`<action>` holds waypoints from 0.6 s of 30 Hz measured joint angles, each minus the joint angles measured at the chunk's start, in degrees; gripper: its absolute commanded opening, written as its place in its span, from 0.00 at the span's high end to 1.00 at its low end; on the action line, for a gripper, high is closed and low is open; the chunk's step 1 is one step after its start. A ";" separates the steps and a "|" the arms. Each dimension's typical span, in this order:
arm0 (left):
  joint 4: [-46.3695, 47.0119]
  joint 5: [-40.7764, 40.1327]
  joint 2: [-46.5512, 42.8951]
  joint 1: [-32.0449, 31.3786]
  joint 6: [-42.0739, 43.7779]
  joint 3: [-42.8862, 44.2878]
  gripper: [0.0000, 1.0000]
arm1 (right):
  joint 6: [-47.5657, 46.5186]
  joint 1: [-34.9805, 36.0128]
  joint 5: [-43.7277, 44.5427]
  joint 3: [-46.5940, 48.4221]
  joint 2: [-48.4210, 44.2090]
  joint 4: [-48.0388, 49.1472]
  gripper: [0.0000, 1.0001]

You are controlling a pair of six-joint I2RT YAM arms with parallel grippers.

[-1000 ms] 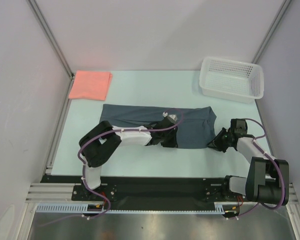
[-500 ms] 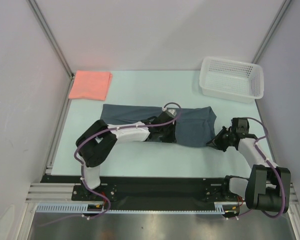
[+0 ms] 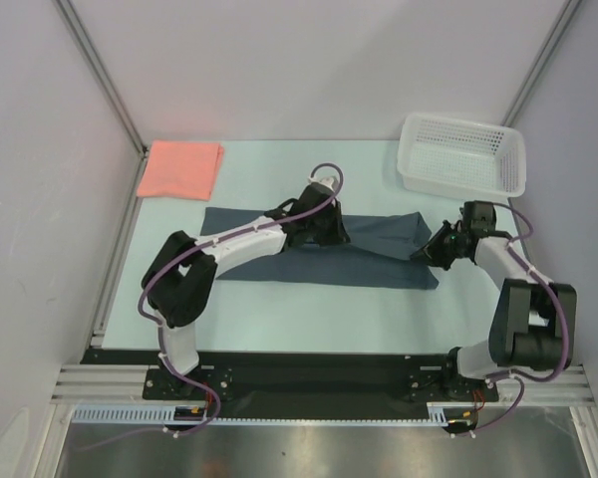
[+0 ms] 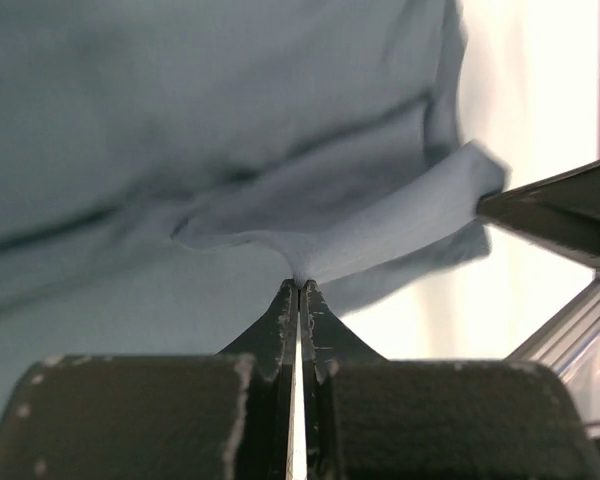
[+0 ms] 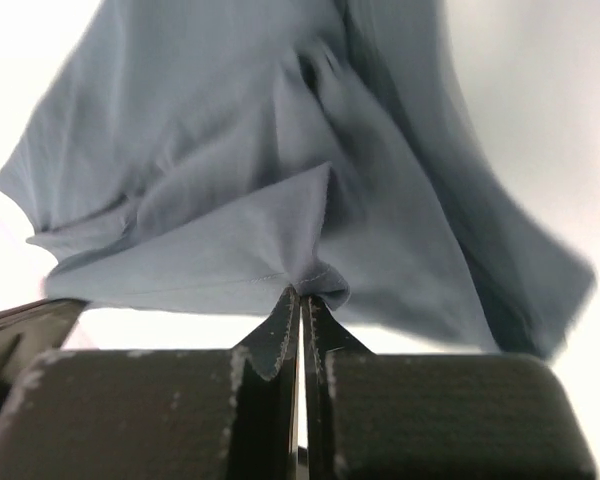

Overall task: Fold and stack the t-shirts
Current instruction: Fold the tshirt

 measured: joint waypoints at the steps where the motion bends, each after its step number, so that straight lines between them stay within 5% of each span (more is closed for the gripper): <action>1: 0.22 0.13 0.22 1.01 0.00 0.81 1.00 | 0.00 0.09 -0.24 1.68 2.25 0.44 1.00; 18: 1.77 6.91 9.90 5.29 1.09 9.22 1.00 | -0.79 0.76 -0.52 18.95 19.37 0.24 1.00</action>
